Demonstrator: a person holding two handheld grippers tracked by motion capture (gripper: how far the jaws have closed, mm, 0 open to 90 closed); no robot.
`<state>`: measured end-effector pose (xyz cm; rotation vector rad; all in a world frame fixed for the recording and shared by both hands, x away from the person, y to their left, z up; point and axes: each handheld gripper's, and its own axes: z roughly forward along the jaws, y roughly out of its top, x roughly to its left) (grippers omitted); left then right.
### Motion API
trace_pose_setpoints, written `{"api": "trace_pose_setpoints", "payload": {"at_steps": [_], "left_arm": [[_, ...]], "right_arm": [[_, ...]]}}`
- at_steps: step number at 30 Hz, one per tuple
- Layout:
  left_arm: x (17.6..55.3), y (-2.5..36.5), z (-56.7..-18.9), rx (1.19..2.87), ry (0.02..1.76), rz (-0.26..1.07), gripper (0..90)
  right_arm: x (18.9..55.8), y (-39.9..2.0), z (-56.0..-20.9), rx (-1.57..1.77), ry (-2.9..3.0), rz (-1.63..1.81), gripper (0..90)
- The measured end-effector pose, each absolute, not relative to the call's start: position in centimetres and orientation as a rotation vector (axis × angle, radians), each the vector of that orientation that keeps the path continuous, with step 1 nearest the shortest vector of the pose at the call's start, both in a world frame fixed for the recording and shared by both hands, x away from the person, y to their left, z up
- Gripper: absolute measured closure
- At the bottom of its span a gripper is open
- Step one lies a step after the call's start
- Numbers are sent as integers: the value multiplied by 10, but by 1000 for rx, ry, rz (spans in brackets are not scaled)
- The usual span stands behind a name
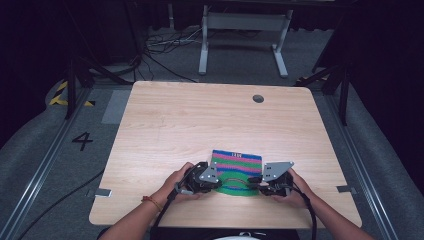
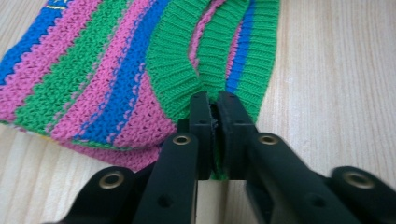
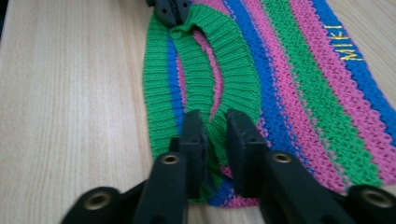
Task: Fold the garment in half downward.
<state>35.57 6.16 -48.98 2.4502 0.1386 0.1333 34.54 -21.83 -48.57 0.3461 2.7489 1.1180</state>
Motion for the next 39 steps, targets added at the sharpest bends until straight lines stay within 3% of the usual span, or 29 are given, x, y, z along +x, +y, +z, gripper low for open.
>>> {"api": "trace_pose_setpoints", "payload": {"at_steps": [6, 16, 32, 36, 39], "left_arm": [[353, 58, -488, 2470, 101, 183, 899], [343, 62, -469, 2415, 24, 182, 900], [335, 55, -478, 2495, -29, 82, 894], [341, 61, -471, 2403, 86, 135, 672], [343, 60, -472, 2390, 80, 104, 595]], "right_arm": [[343, -220, -484, 328, 2740, 1101, 876], [335, -231, -458, 299, 2695, 1196, 879], [319, -224, -479, 203, 2868, 1064, 859], [320, -224, -478, 216, 2852, 1067, 857], [321, -224, -479, 219, 2842, 1065, 858]]}}
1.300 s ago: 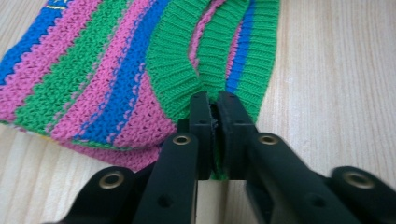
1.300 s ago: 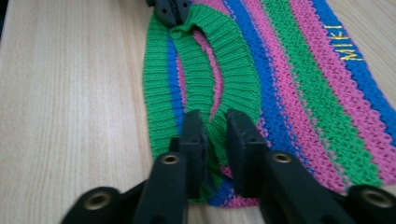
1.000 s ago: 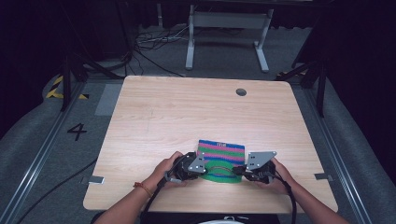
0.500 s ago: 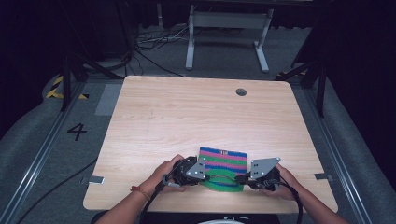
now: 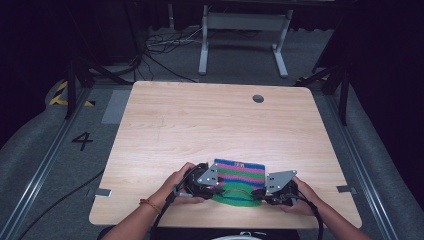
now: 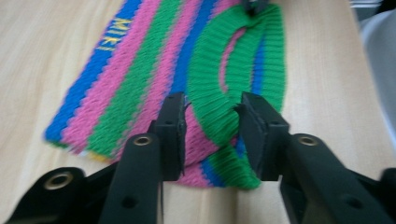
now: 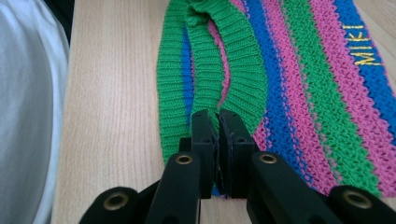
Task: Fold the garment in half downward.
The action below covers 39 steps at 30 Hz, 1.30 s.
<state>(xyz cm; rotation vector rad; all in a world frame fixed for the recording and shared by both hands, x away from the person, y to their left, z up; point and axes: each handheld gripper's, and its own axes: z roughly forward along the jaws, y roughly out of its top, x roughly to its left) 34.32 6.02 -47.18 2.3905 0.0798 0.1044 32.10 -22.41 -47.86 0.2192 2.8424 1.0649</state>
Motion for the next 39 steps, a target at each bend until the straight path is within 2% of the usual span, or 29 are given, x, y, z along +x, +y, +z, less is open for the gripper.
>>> {"api": "trace_pose_setpoints", "payload": {"at_steps": [1, 6, 8, 9, 12, 14, 22, 28, 34, 39], "left_arm": [[343, 60, -472, 2390, 80, 104, 558], [345, 48, -483, 2447, 96, 87, 543], [346, 47, -483, 2447, 98, 98, 630], [346, 48, -482, 2446, 96, 102, 704], [345, 49, -478, 2441, 62, 127, 817], [343, 50, -473, 2417, 45, 156, 850], [334, 55, -459, 2382, -27, 153, 847], [324, 47, -478, 2488, -86, 101, 813], [331, 52, -480, 2482, -39, 91, 766], [340, 53, -481, 2485, 39, 176, 762]], "right_arm": [[321, -224, -479, 219, 2842, 1065, 858], [321, -223, -479, 231, 2841, 1068, 859], [321, -223, -480, 224, 2838, 1067, 861], [321, -223, -480, 227, 2837, 1067, 864], [321, -223, -479, 226, 2824, 1070, 873], [321, -224, -476, 239, 2814, 1075, 877], [319, -229, -457, 225, 2770, 1161, 881], [310, -224, -467, 120, 2873, 1048, 873], [314, -222, -478, 147, 2914, 1015, 860], [319, -222, -481, 194, 2856, 1004, 858]]}}
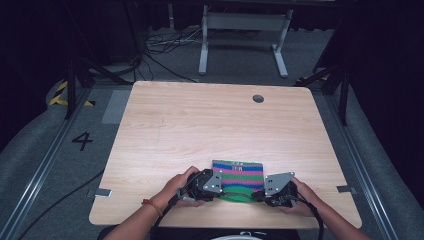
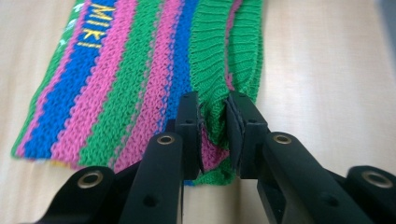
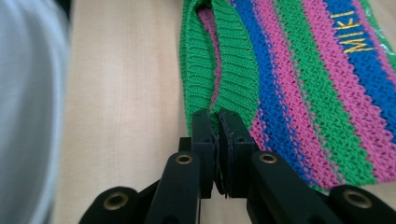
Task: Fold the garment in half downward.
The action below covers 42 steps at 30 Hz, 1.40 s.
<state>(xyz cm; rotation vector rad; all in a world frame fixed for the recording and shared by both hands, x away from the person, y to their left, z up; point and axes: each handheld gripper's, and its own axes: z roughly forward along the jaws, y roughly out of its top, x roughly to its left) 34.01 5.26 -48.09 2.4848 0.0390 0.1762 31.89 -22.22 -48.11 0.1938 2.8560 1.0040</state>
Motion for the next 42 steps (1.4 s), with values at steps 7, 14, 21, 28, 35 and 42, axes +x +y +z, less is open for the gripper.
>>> {"api": "trace_pose_setpoints", "payload": {"at_steps": [7, 14, 21, 28, 35, 42], "left_arm": [[358, 55, -485, 2453, 119, 223, 755], [367, 58, -487, 2427, 180, 213, 744], [362, 61, -476, 2428, 180, 235, 658], [357, 83, -456, 2433, 222, 270, 583], [348, 111, -443, 2441, 278, 295, 503], [337, 138, -447, 2417, 365, 333, 394]], "right_arm": [[339, -224, -486, 293, 2782, 1026, 857], [347, -223, -488, 328, 2752, 1033, 855], [343, -226, -477, 333, 2740, 1072, 801], [338, -238, -459, 371, 2717, 1090, 733], [334, -254, -446, 414, 2670, 1077, 634], [329, -273, -445, 467, 2638, 1041, 515]]}}
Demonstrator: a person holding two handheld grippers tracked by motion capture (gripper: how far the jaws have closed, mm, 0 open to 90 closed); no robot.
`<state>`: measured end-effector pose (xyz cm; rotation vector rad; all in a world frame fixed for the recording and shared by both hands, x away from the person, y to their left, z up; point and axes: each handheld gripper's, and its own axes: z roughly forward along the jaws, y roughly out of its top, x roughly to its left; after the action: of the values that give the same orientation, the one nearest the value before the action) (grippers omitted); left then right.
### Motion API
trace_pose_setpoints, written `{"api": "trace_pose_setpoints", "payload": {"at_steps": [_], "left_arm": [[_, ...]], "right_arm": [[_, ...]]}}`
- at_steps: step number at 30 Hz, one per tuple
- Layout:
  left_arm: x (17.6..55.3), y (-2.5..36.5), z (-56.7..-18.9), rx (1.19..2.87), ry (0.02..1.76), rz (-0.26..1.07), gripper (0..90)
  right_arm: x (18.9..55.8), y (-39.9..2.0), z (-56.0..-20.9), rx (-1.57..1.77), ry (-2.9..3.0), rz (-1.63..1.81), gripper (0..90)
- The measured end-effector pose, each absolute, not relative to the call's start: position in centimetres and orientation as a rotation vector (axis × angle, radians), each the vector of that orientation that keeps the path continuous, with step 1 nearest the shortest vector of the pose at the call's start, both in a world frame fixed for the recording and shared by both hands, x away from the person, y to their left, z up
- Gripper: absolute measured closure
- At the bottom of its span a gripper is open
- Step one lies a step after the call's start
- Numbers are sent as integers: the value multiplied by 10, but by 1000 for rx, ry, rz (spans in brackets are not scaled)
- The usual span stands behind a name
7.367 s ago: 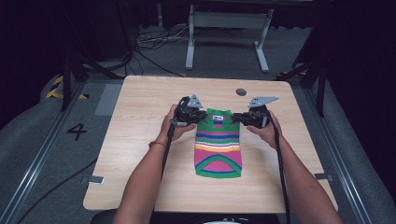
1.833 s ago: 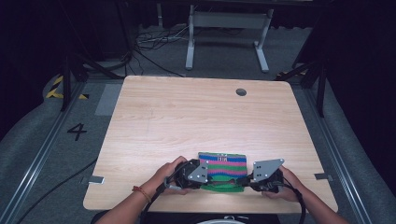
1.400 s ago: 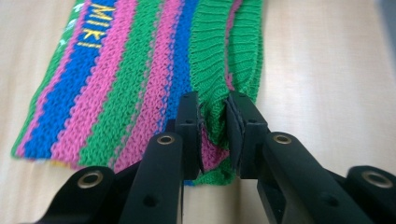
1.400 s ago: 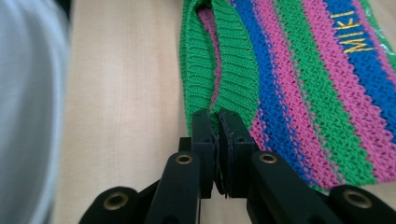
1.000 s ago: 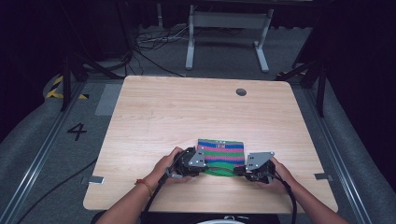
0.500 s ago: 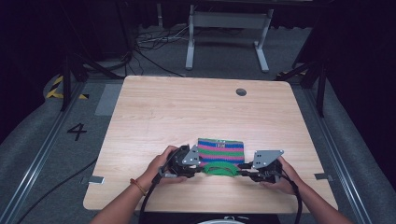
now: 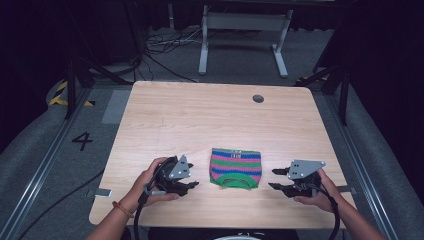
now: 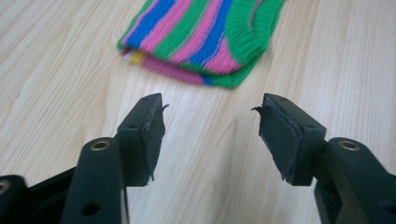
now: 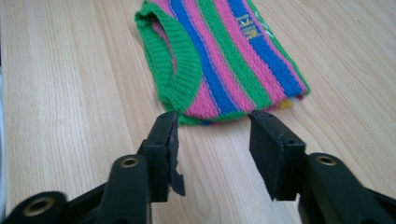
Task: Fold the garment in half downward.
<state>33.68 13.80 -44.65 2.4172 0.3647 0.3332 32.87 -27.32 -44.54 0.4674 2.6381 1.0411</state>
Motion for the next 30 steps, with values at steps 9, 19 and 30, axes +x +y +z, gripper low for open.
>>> {"api": "trace_pose_setpoints", "payload": {"at_steps": [9, 19, 30], "left_arm": [[335, 176, -459, 2425, 530, 366, 352], [341, 213, -473, 2399, 616, 356, 305], [333, 241, -484, 2348, 685, 291, 256]], "right_arm": [[325, -304, -453, 560, 2607, 1016, 397], [317, -353, -467, 762, 2512, 995, 330], [310, -397, -491, 955, 2443, 988, 263]]}}
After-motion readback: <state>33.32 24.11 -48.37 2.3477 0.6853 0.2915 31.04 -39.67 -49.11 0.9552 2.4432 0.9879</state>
